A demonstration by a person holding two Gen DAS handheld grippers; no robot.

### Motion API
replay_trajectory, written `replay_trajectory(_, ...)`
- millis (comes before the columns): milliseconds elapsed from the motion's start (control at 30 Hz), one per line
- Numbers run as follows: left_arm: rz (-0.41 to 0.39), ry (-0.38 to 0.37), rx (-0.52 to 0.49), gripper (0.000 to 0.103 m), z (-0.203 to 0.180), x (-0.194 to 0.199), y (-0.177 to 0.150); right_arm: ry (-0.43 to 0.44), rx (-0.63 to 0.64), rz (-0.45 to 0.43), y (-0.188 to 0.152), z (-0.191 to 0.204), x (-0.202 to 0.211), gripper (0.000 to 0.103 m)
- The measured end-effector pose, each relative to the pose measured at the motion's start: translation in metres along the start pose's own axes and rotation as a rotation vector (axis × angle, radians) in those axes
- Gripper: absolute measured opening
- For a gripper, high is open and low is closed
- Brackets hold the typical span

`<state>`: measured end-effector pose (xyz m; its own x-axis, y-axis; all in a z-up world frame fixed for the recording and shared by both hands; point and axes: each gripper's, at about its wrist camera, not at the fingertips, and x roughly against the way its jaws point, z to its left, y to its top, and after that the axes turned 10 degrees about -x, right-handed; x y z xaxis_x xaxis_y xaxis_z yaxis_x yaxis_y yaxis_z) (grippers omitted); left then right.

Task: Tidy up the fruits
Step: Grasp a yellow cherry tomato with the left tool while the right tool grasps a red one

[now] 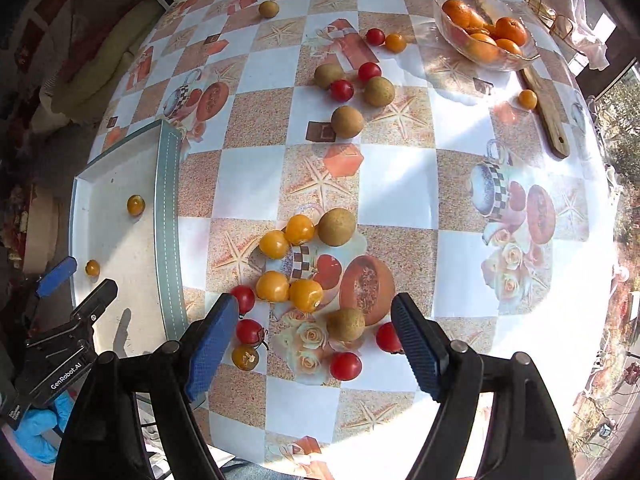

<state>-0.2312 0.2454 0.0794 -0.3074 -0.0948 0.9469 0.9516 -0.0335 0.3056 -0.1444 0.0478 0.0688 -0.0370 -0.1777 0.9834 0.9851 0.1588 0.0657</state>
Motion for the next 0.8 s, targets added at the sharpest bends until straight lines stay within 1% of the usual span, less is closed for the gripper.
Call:
replay_trajectory(100, -0.021, -0.034, -0.044, 0.08, -0.024, 0.003, 0.019, -0.024, -0.054, 0.005, -0.007, -0.026, -0.002, 0.082)
replay_trajectory(233, -0.014, -0.064, -0.109, 0.08, -0.053, -0.01, 0.041, -0.045, -0.103, 0.013, -0.016, -0.053, -0.005, 0.082)
replay_trajectory(400, 0.02, -0.103, -0.154, 0.08, -0.08, -0.036, 0.057, -0.05, -0.138, 0.01, -0.022, -0.072, -0.009, 0.082)
replay_trajectory(500, 0.049, -0.126, -0.169, 0.08, -0.09, -0.05, 0.061, -0.044, -0.146, 0.009, -0.024, -0.078, -0.012, 0.082)
replay_trajectory(567, 0.07, -0.128, -0.183, 0.08, -0.096, -0.059, 0.062, -0.042, -0.142, 0.011, -0.026, -0.08, -0.015, 0.081)
replay_trajectory(633, 0.086, -0.126, -0.19, 0.08, -0.1, -0.066, 0.063, -0.039, -0.13, 0.012, -0.027, -0.081, -0.017, 0.073)
replay_trajectory(700, 0.098, -0.131, -0.188, 0.08, -0.103, -0.072, 0.065, -0.033, -0.116, 0.021, -0.029, -0.08, -0.021, 0.062)
replay_trajectory(767, 0.11, -0.131, -0.188, 0.08, -0.105, -0.076, 0.067, -0.02, -0.108, 0.034, -0.03, -0.078, -0.026, 0.057)
replay_trajectory(800, 0.116, -0.131, -0.188, 0.08, -0.106, -0.079, 0.067, -0.014, -0.102, 0.038, -0.03, -0.077, -0.028, 0.055)
